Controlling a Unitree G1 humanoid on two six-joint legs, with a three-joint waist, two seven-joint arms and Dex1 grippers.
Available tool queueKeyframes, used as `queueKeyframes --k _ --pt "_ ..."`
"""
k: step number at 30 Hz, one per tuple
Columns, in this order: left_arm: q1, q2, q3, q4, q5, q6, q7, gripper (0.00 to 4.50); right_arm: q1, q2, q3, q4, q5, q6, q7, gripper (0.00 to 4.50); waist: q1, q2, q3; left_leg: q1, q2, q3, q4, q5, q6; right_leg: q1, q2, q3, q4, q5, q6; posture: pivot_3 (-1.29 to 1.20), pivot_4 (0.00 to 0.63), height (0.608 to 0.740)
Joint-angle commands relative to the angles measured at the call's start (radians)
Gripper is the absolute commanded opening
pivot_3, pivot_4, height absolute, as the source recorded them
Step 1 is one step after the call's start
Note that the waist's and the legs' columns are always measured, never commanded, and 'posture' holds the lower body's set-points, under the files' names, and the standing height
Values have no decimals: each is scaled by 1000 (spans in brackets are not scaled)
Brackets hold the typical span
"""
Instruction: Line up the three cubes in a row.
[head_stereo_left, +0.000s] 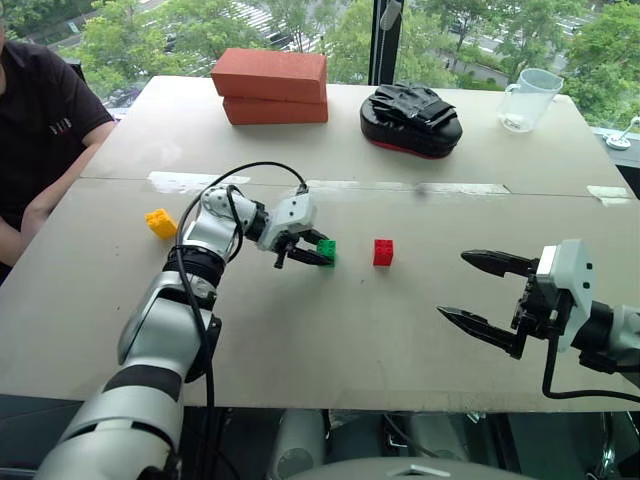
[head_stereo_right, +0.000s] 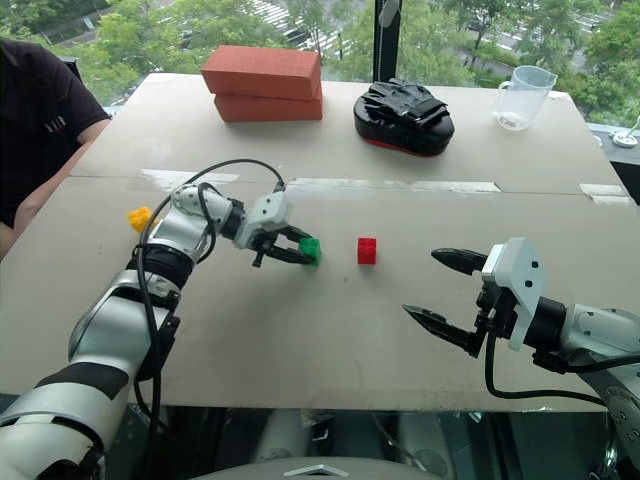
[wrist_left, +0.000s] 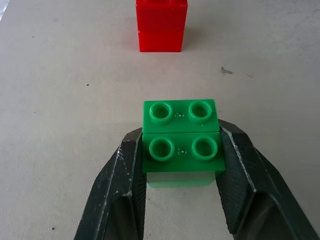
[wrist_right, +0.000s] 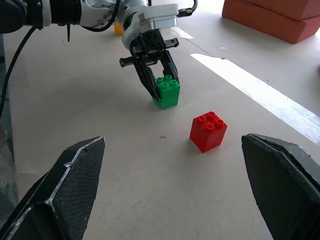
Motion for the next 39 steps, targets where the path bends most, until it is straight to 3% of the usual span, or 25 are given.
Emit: queueKeyframes --k 1,4,5,6,9,14,16,19,23,29,34,39 --pt "-35 -7 24 23 13 -27 11 1281 7 -17 -49 -44 28 -5 -10 4500 0 0 0 0 0 0 0 0 0 0 0 0 0 0 0 0 150 740" --pt "-47 -15 26 52 21 -32 15 1281 16 -23 -60 -53 42 -2 -19 4500 0 0 0 0 0 0 0 0 0 0 0 0 0 0 0 0 150 740" --pt "-51 -19 29 59 18 -28 10 2307 19 -25 -64 -58 46 0 -22 4500 0 0 0 0 0 0 0 0 0 0 0 0 0 0 0 0 150 740" --pt "-54 -22 33 64 17 -26 6 2628 21 -26 -67 -60 50 2 -25 4500 0 0 0 0 0 0 0 0 0 0 0 0 0 0 0 0 150 740" --pt "-55 -21 49 63 11 -17 -1 4436 29 -31 -72 -64 58 1 -31 4500 -1 0 0 0 0 0 0 0 0 0 0 0 0 0 0 0 150 740" --pt "-9 39 113 -60 -55 72 -46 4436 26 -35 -67 -57 68 -8 -28 4500 -2 -1 0 0 0 -1 0 0 0 0 0 0 1 0 0 0 150 740" --pt "67 117 178 -225 -119 217 -42 4436 5 -28 -41 -40 70 -20 -19 4500 -11 0 0 0 1 -1 0 0 0 0 1 1 1 0 0 0 150 740" --pt "246 208 331 -534 -209 430 128 4436 -40 -13 9 -3 61 -42 7 4500 -34 -1 0 2 2 0 0 0 0 0 0 6 2 0 0 0 150 740" --pt "507 219 571 -910 -278 681 431 4436 -130 7 82 43 47 -65 30 4500 -30 -1 0 6 2 -2 -1 0 0 4 -1 6 2 0 0 0 150 740" --pt "713 156 819 -1117 -200 854 910 4436 -230 41 175 94 42 -78 77 4500 -12 -4 0 8 1 -5 0 0 0 8 -5 2 2 0 0 0 150 740" --pt "727 -1 859 -1222 -141 968 1237 4436 -284 50 215 143 28 -93 123 4500 7 -4 0 8 -1 -5 1 0 0 10 -9 1 0 -1 -1 0 150 740" --pt "677 -83 811 -1214 -117 978 1375 4436 -331 43 219 160 30 -86 147 4500 6 -8 -1 8 -1 -5 1 0 0 10 -8 1 1 2 -1 0 150 740"
